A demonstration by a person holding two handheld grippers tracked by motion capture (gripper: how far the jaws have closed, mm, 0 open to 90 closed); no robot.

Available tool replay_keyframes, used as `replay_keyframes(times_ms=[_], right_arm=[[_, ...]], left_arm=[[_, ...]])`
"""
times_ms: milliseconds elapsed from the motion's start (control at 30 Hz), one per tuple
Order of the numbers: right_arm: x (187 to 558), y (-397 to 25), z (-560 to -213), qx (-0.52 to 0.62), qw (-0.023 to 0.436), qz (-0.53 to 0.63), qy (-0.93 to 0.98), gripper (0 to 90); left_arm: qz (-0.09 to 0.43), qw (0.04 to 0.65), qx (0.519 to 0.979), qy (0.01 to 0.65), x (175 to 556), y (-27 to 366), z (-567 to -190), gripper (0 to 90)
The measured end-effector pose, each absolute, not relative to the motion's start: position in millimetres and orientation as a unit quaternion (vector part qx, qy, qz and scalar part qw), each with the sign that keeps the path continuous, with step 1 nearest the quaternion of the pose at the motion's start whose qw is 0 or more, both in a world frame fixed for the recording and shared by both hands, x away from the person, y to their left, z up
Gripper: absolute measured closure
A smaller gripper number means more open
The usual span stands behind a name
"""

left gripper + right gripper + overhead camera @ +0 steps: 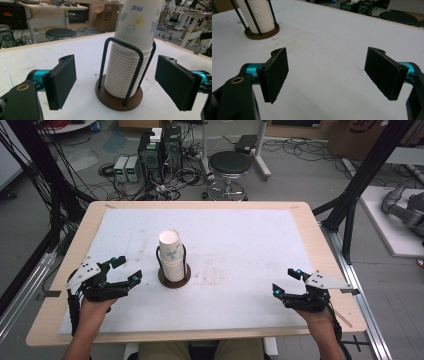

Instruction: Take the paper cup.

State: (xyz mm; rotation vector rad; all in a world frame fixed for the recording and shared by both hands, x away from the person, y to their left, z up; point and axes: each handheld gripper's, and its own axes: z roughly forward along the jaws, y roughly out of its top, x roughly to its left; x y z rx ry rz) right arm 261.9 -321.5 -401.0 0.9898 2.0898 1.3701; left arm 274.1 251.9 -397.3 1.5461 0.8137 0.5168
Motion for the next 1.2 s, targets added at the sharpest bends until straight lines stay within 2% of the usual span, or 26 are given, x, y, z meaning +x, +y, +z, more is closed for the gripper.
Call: replay_keyframes(times_ms=[633,1000,1200], right_arm=[[262.0,-314.7,-400.5,0.351,0.216,0.497,0.764,19.9],[261.4,-315.8,-400.3,0.351,0.212,0.499,0.763,19.9],[260.5,-316.9,-400.4,0.352,0.212,0.500,0.763,19.9]], left_arm=[[0.191,0.623,0.700,0.291,310.0,207.4,-334.3,17.2],[0.183,0.591,0.730,0.290,339.4,173.5,-328.8,17.1],[0.179,0.574,0.742,0.295,345.7,165.2,-333.4,21.2]])
